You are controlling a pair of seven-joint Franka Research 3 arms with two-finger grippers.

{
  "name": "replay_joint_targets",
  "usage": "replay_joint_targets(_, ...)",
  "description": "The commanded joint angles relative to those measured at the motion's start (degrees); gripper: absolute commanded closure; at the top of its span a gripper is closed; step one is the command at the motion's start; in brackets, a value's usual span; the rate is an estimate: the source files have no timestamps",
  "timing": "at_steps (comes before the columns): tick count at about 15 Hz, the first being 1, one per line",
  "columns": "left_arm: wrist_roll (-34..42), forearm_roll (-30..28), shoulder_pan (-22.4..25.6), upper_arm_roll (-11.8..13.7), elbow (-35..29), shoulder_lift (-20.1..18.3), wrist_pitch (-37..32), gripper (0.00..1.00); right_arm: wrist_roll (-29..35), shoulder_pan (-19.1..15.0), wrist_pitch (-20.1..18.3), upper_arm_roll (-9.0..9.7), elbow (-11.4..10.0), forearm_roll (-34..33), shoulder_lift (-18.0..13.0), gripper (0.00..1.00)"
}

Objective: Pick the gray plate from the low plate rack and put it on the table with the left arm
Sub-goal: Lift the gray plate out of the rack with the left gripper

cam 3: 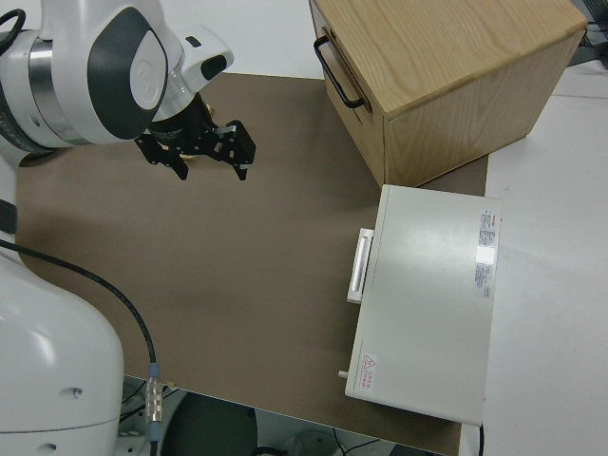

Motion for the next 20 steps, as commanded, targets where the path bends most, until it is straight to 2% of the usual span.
replay_joint_targets(1,2.6,1.0,-1.2,0.6,3.7,-0.4,-4.1,1.0,-0.2,-0.8,-0.9,0.38,0.3,0.2,-0.3,0.011)
replay_joint_targets(6,4.4,-1.4,-1.5,-0.3,8.8,-1.2,-8.5,1.0,-0.2,-0.8,-0.9,0.38,0.3,0.2,-0.3,0.011)
replay_joint_targets(9,4.0,-9.0,-1.5,-0.3,9.0,-2.2,-8.5,1.0,-0.2,-0.8,-0.9,0.38,0.3,0.2,-0.3,0.011)
replay_joint_targets(11,2.1,-14.5,-1.5,-1.9,8.7,-2.6,-8.5,1.0,-0.2,-0.8,-0.9,0.38,0.3,0.2,-0.3,0.011)
replay_joint_targets(15,-3.3,-25.6,-1.5,-2.8,4.6,-4.7,-5.2,1.0,-0.2,-0.8,-0.9,0.38,0.3,0.2,-0.3,0.011)
replay_joint_targets(20,-4.2,-26.9,-1.5,-4.8,-6.0,-9.4,3.2,1.0,-0.2,-0.8,-0.9,0.38,0.3,0.2,-0.3,0.011)
